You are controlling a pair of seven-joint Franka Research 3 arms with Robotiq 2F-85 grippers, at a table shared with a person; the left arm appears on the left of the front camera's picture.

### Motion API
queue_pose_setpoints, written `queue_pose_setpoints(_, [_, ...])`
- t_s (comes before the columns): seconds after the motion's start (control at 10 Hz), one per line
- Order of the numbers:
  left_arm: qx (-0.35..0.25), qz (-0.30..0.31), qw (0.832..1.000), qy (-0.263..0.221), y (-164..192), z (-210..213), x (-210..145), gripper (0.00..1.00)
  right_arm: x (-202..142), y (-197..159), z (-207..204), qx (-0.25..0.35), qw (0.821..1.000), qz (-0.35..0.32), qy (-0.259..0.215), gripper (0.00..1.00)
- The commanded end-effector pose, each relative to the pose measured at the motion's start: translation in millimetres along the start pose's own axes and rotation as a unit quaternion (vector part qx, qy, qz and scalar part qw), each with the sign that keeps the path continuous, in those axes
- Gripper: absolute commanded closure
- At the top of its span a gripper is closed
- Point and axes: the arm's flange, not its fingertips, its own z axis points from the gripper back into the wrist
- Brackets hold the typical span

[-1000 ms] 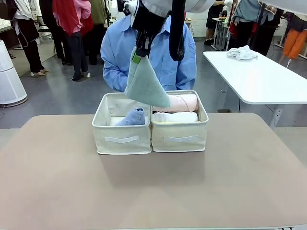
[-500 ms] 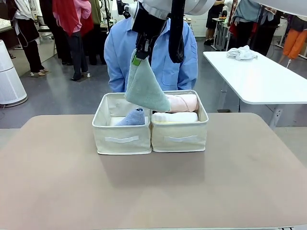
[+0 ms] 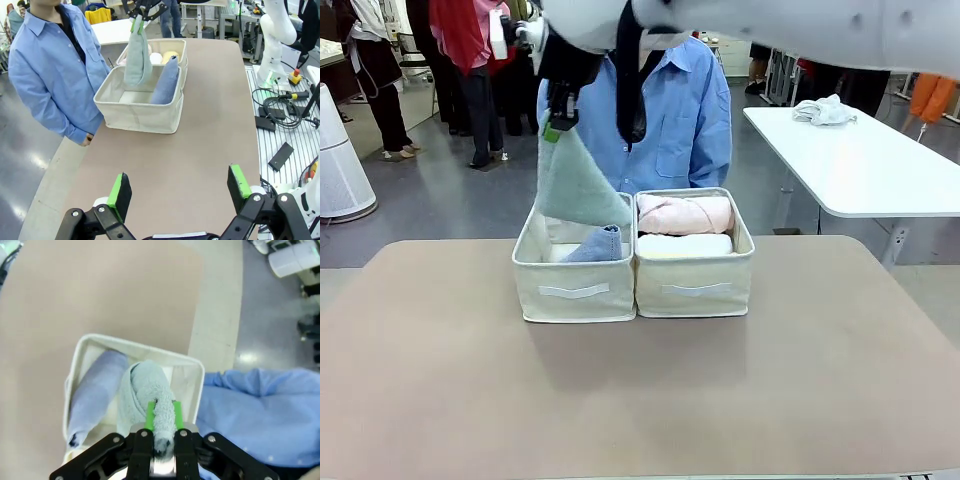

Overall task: Sort the towels based on their folding style.
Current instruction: Pick up another triangle-folded towel from the table and place it in the left Fabric basket.

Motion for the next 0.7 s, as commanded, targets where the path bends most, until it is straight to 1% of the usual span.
queue_pose_setpoints(0.0, [0.005,-0.003,1.0,-0.012,-2,0,1,0.0,16,-26,-11,0.002,1.0,0.025,-0.014,0.86])
queue_pose_setpoints(0.1, [0.005,-0.003,1.0,-0.012,-2,0,1,0.0,16,-26,-24,0.008,1.0,0.023,-0.012,0.86])
queue_pose_setpoints(0.3, [0.005,-0.003,1.0,-0.012,-2,0,1,0.0,6,-21,-50,0.04,0.999,0.001,0.012,0.86])
queue_pose_setpoints(0.6, [0.005,-0.003,1.0,-0.012,-2,0,1,0.0,-2,-15,-63,0.063,0.997,0.001,0.035,0.86])
